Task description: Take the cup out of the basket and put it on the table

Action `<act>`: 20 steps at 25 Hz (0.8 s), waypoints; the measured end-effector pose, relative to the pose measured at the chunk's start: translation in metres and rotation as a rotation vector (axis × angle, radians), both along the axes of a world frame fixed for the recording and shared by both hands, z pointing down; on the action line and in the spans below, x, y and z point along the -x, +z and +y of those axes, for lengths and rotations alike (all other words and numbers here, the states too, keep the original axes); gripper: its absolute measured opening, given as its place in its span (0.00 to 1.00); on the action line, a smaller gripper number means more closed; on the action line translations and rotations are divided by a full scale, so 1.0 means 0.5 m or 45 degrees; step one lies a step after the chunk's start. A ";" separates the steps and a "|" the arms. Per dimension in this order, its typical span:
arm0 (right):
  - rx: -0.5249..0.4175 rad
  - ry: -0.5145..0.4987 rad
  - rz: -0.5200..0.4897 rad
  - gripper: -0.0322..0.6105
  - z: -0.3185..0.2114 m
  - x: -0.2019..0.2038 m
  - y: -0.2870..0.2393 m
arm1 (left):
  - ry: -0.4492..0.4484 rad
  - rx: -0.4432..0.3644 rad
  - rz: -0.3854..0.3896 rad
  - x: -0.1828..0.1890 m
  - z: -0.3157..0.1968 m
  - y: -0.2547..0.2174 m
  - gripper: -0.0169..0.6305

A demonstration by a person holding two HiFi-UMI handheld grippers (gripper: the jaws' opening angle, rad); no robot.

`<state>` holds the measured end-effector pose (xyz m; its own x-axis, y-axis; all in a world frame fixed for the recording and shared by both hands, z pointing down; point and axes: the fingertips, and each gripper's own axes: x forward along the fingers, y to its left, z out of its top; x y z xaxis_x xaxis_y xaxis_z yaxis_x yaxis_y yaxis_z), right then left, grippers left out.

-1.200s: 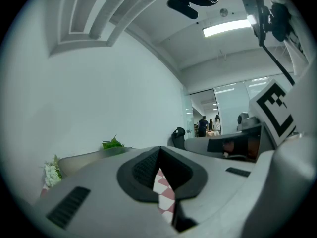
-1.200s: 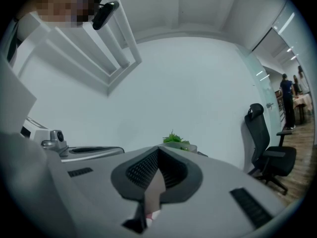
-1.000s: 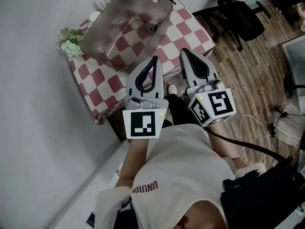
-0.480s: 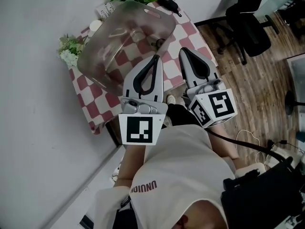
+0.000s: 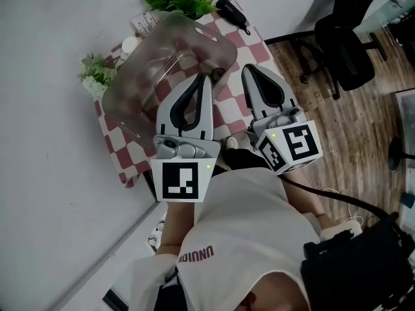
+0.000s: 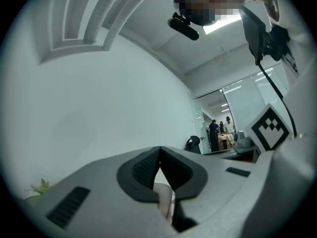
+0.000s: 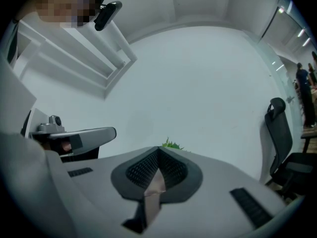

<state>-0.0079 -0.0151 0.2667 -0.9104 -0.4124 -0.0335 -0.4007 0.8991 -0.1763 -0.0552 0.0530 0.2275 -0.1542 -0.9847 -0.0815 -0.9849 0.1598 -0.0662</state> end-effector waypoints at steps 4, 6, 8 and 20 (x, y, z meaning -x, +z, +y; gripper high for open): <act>0.000 -0.042 -0.001 0.08 -0.026 0.014 -0.004 | -0.062 -0.014 -0.009 0.022 -0.019 -0.014 0.05; 0.005 -0.059 -0.009 0.08 -0.042 0.022 -0.006 | -0.087 -0.031 -0.005 0.032 -0.029 -0.024 0.05; 0.011 -0.069 -0.018 0.08 -0.053 0.028 -0.006 | -0.104 -0.036 -0.012 0.039 -0.035 -0.034 0.05; 0.026 -0.065 -0.060 0.08 -0.078 0.059 -0.016 | -0.094 -0.076 -0.132 0.085 -0.045 -0.102 0.05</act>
